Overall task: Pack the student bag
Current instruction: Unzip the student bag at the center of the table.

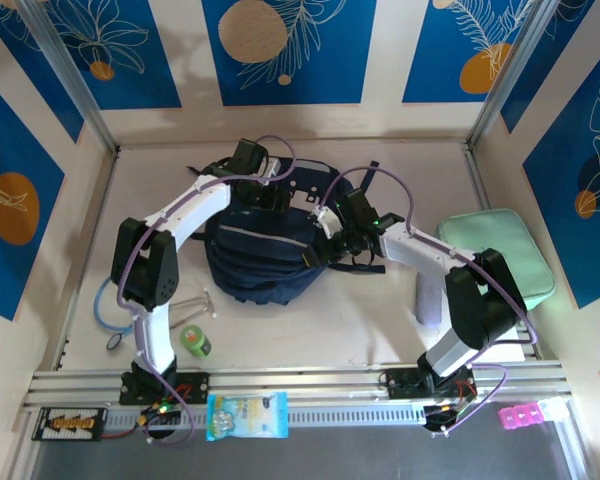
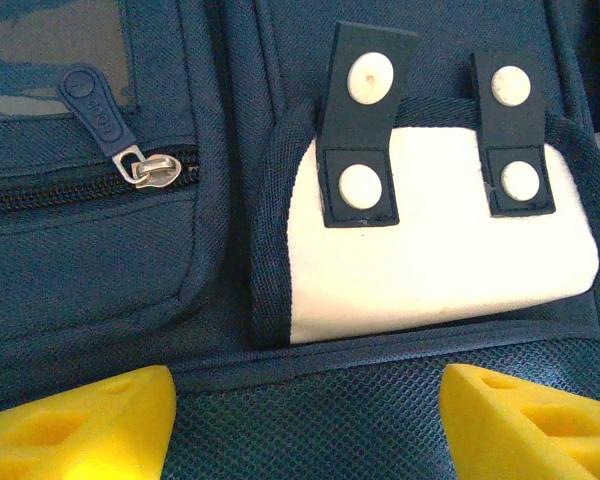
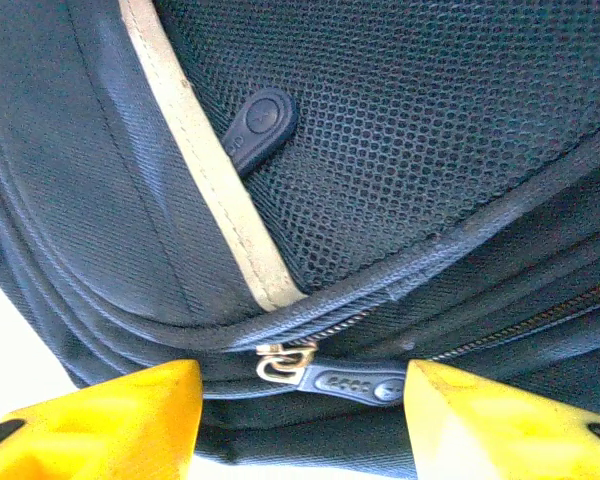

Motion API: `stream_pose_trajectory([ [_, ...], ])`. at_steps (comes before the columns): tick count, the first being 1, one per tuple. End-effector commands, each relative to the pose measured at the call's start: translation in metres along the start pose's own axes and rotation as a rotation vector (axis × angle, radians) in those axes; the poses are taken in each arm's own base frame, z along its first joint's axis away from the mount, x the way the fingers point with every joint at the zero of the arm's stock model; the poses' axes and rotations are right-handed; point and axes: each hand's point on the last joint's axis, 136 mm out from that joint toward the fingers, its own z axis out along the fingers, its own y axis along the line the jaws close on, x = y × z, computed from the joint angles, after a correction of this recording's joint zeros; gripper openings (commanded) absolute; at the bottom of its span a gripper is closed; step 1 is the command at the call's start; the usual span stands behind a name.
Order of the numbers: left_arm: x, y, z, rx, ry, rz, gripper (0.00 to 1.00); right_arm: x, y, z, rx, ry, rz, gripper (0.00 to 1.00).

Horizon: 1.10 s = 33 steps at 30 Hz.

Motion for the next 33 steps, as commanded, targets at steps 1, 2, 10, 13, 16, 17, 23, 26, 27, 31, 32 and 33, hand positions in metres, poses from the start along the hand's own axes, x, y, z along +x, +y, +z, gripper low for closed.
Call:
stream_pose_trajectory([
  [1,-0.002,0.001,0.0,-0.021,0.02,0.012,0.7,-0.006,0.005,-0.004,0.022,-0.044,-0.167,0.58],
  [2,-0.003,0.0,-0.002,-0.016,0.018,0.019,0.69,-0.005,0.004,-0.002,0.037,-0.044,-0.202,0.58],
  [10,-0.019,-0.023,-0.03,0.06,-0.048,0.07,0.66,-0.012,-0.007,0.006,0.122,-0.074,-0.353,0.52],
  [13,-0.016,-0.025,-0.026,0.077,-0.036,0.067,0.65,-0.019,-0.011,0.007,0.145,-0.098,-0.367,0.42],
  [16,-0.013,-0.029,-0.014,0.1,-0.009,0.046,0.62,-0.021,-0.015,0.007,0.157,-0.103,-0.371,0.24],
  [17,-0.013,-0.032,-0.01,0.11,-0.007,0.044,0.62,-0.022,-0.018,0.007,0.164,-0.104,-0.368,0.19],
  [23,-0.022,-0.046,0.012,0.155,-0.019,0.008,0.6,-0.025,-0.008,-0.009,0.103,-0.121,-0.358,0.04],
  [26,-0.02,-0.045,0.029,0.155,0.001,-0.047,0.57,-0.023,0.001,-0.017,0.045,-0.115,-0.335,0.02],
  [27,-0.017,-0.041,0.036,0.139,0.02,-0.08,0.56,-0.021,0.004,-0.019,0.034,-0.108,-0.328,0.02],
  [31,0.003,-0.025,0.06,0.048,0.125,-0.168,0.52,-0.011,0.016,-0.028,-0.013,-0.083,-0.288,0.02],
  [32,0.006,-0.023,0.065,0.036,0.136,-0.18,0.52,-0.009,0.019,-0.029,-0.018,-0.081,-0.28,0.02],
  [33,0.009,-0.021,0.068,0.026,0.146,-0.196,0.52,-0.007,0.021,-0.03,-0.019,-0.078,-0.275,0.02],
])
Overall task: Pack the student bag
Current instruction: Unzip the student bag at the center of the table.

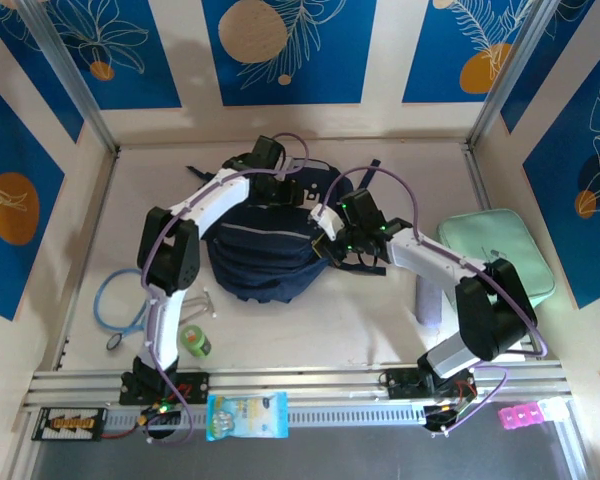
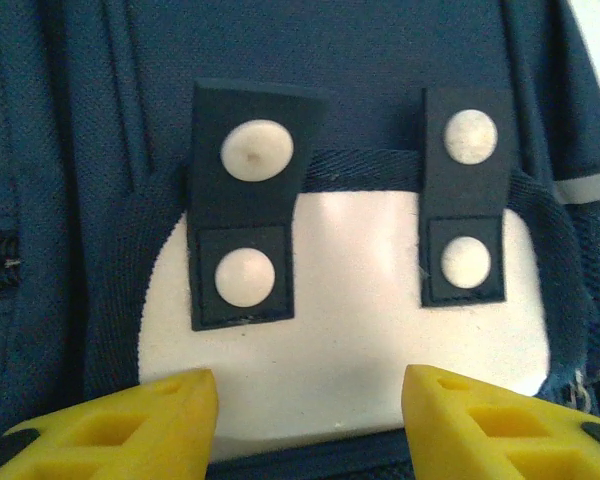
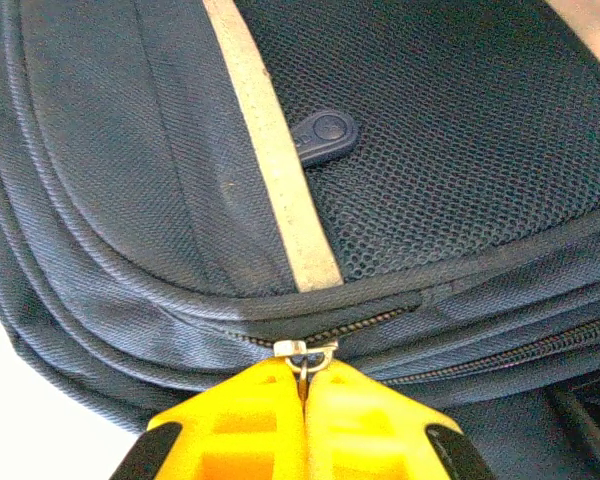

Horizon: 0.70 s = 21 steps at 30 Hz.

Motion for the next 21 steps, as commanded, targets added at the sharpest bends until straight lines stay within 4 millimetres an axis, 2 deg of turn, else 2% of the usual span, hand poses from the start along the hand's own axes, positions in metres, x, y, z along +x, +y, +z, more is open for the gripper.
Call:
stream_pose_trajectory([
  [1,0.022,0.018,0.022,-0.077,0.085,-0.101,0.52,-0.002,0.027,-0.016,-0.089,0.003,0.031,0.02],
  [8,0.028,0.027,0.037,-0.116,0.103,-0.155,0.49,0.003,0.058,-0.013,-0.143,0.044,0.051,0.03],
  [16,0.037,0.035,0.051,-0.143,0.127,-0.194,0.49,-0.007,0.093,0.01,-0.19,0.024,0.094,0.01],
  [19,0.037,0.035,0.052,-0.141,0.125,-0.202,0.49,-0.014,0.099,0.018,-0.194,0.002,0.145,0.03],
  [21,0.033,0.032,0.05,-0.13,0.115,-0.202,0.49,-0.015,0.091,0.015,-0.141,-0.004,0.214,0.11],
])
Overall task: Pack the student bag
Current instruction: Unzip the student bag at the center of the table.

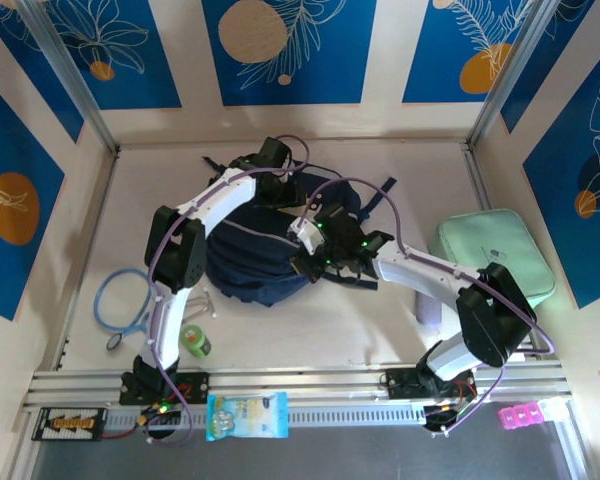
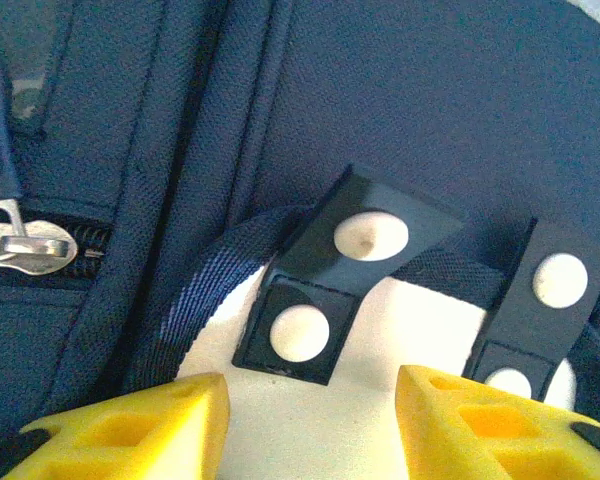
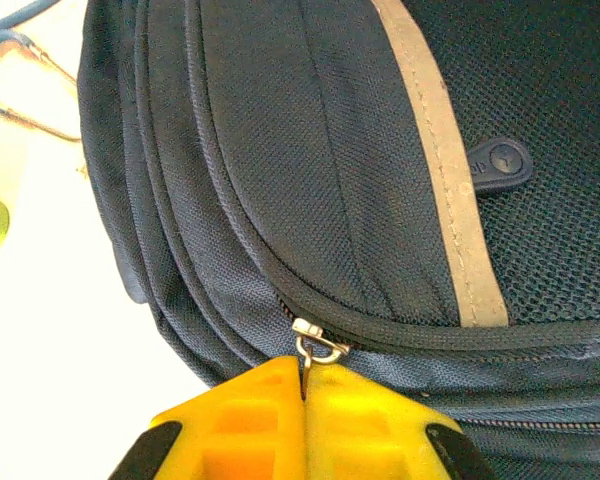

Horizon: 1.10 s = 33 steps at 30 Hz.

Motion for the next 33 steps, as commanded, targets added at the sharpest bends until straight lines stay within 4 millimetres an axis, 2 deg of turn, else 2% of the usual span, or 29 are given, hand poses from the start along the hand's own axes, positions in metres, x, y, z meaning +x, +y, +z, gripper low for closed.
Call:
stream_pose_trajectory([
  [1,0.02,0.029,0.038,-0.088,0.071,-0.047,0.5,0.0,0.016,-0.003,-0.042,-0.017,0.112,0.16],
  [3,0.013,0.021,0.029,-0.059,0.05,-0.038,0.51,0.003,0.002,-0.019,0.011,-0.046,0.214,0.31],
  [7,-0.009,-0.003,-0.005,0.019,-0.029,-0.016,0.57,0.006,-0.009,-0.05,-0.007,-0.15,0.409,0.48],
  [10,-0.028,-0.014,-0.043,0.056,-0.112,-0.011,0.61,0.007,-0.023,-0.064,-0.001,-0.222,0.629,0.56],
  [13,-0.032,-0.012,-0.08,0.04,-0.175,0.019,0.64,0.006,-0.036,-0.062,-0.028,-0.196,0.854,0.56],
  [16,-0.013,-0.004,-0.111,0.001,-0.208,0.051,0.68,-0.001,-0.043,-0.051,-0.042,-0.166,0.99,0.56],
  [21,0.054,0.019,-0.133,-0.083,-0.167,0.058,0.69,-0.016,-0.056,-0.025,-0.035,-0.094,1.102,0.52],
  [23,0.081,0.023,-0.136,-0.097,-0.141,0.064,0.69,-0.02,-0.061,-0.014,-0.025,-0.078,1.111,0.48],
  [27,0.126,0.019,-0.139,-0.108,-0.091,0.059,0.64,-0.014,-0.077,0.002,0.05,-0.027,1.16,0.42],
  [32,0.164,-0.002,-0.133,-0.079,-0.055,0.047,0.57,-0.008,-0.082,0.015,0.06,0.012,1.193,0.37],
  [33,0.17,-0.007,-0.13,-0.078,-0.053,0.048,0.56,-0.008,-0.082,0.017,0.054,0.013,1.197,0.34],
])
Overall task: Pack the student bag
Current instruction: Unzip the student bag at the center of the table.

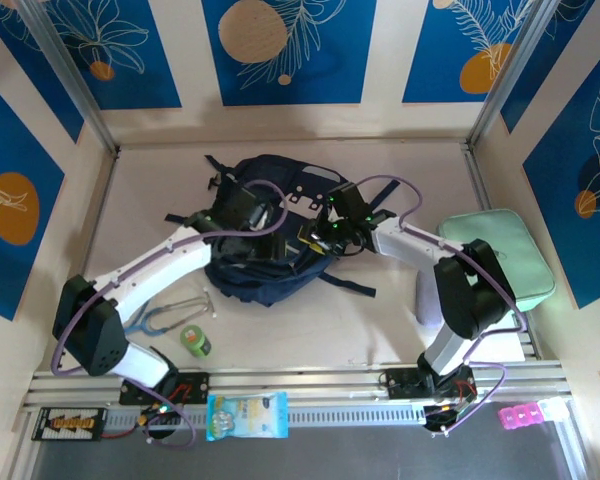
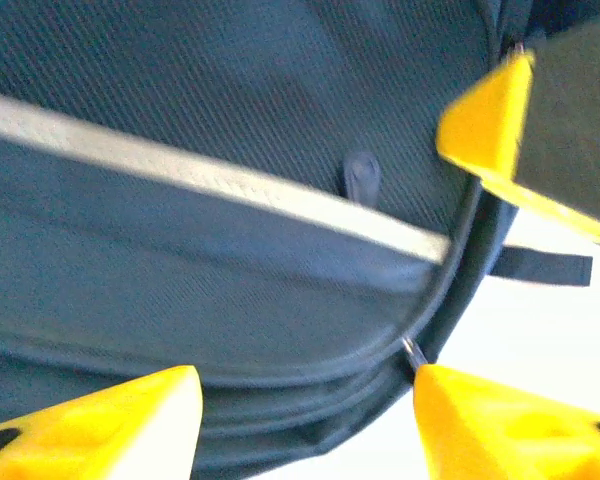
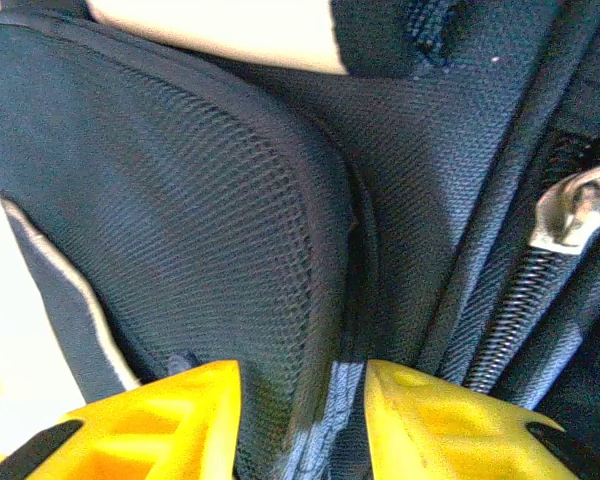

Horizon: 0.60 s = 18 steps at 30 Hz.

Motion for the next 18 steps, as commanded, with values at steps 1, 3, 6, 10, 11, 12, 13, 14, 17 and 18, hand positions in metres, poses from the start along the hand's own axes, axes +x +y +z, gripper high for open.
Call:
stream_pose_trajectory([
  [1,0.015,-0.011,-0.004,-0.009,-0.016,-0.046,0.54,0.001,-0.004,0.006,0.019,0.029,0.053,0.3],
  [3,0.023,-0.02,0.002,-0.003,-0.012,-0.051,0.5,0.0,-0.005,0.008,0.003,0.032,0.081,0.19],
  [6,0.028,-0.032,0.01,0.009,-0.015,-0.054,0.45,-0.004,-0.002,0.007,-0.059,0.022,0.14,0.07],
  [10,0.03,-0.044,0.018,-0.001,-0.028,-0.042,0.39,-0.01,0.003,-0.001,-0.148,0.04,0.245,0.0],
  [11,0.029,-0.046,0.019,-0.007,-0.035,-0.042,0.37,-0.012,0.004,-0.003,-0.167,0.043,0.264,0.0],
  [12,0.028,-0.047,0.022,-0.018,-0.039,-0.039,0.36,-0.013,0.006,-0.006,-0.177,0.045,0.276,0.0],
  [13,0.027,-0.048,0.024,-0.026,-0.04,-0.041,0.35,-0.014,0.007,-0.008,-0.184,0.047,0.282,0.0],
  [14,0.027,-0.048,0.027,-0.035,-0.04,-0.046,0.32,-0.014,0.008,-0.009,-0.189,0.049,0.285,0.0],
  [17,0.027,-0.044,0.036,-0.08,-0.037,-0.061,0.27,-0.016,0.01,-0.012,-0.206,0.059,0.298,0.0],
  [18,0.027,-0.046,0.039,-0.084,-0.036,-0.064,0.26,-0.015,0.01,-0.012,-0.209,0.065,0.299,0.0],
])
